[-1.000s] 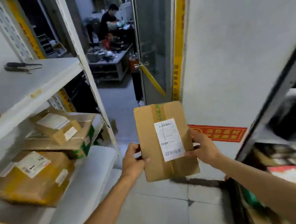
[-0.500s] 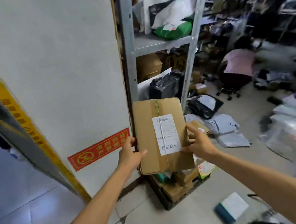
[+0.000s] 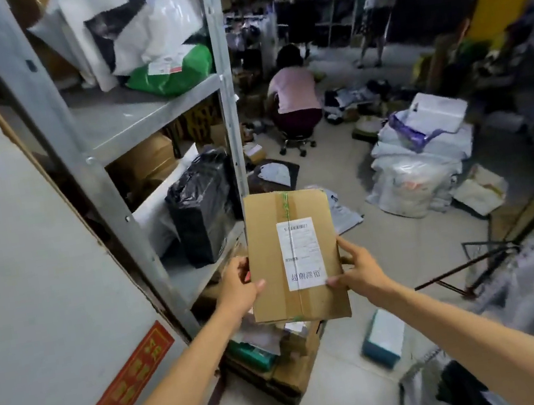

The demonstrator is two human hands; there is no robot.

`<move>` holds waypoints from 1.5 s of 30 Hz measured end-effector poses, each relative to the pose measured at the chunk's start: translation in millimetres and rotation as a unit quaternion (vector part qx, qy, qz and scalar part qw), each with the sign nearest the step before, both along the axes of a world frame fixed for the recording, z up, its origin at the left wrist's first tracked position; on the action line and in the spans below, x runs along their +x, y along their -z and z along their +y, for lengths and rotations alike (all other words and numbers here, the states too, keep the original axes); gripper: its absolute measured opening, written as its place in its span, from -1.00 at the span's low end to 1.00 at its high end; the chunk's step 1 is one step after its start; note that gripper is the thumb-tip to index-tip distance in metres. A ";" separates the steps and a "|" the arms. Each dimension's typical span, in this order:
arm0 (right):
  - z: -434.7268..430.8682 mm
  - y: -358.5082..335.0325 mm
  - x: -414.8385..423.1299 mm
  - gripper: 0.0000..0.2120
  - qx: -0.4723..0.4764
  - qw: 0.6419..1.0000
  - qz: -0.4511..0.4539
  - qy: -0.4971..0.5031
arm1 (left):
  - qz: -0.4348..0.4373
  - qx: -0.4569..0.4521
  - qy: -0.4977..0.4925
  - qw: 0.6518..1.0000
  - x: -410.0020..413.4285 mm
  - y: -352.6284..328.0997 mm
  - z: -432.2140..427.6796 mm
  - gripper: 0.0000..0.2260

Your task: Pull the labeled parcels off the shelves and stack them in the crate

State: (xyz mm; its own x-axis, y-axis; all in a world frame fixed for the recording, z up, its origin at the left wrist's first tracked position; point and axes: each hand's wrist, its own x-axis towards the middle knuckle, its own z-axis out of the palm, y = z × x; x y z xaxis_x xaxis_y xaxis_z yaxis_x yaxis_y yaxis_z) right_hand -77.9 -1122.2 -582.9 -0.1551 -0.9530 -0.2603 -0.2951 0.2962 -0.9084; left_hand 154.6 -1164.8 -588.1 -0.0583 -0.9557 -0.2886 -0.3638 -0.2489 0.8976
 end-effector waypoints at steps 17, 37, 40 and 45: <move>-204.3 129.6 -90.9 -0.15 0.112 0.983 -0.078 0.120 | -0.041 0.076 0.065 0.994 -117.1 124.5 -246.7 -0.51; -378.5 382.6 -76.8 -0.03 0.183 0.965 -0.113 0.148 | -0.132 0.070 0.067 0.986 -125.0 368.0 -417.5 -0.31; -388.3 394.5 -75.4 0.00 0.178 0.965 -0.115 0.152 | -0.144 0.074 0.066 0.985 -127.8 382.2 -423.8 -0.22; -396.3 400.3 -73.0 0.03 0.180 0.964 -0.120 0.157 | -0.135 0.087 0.059 0.985 -123.4 391.5 -434.0 -0.16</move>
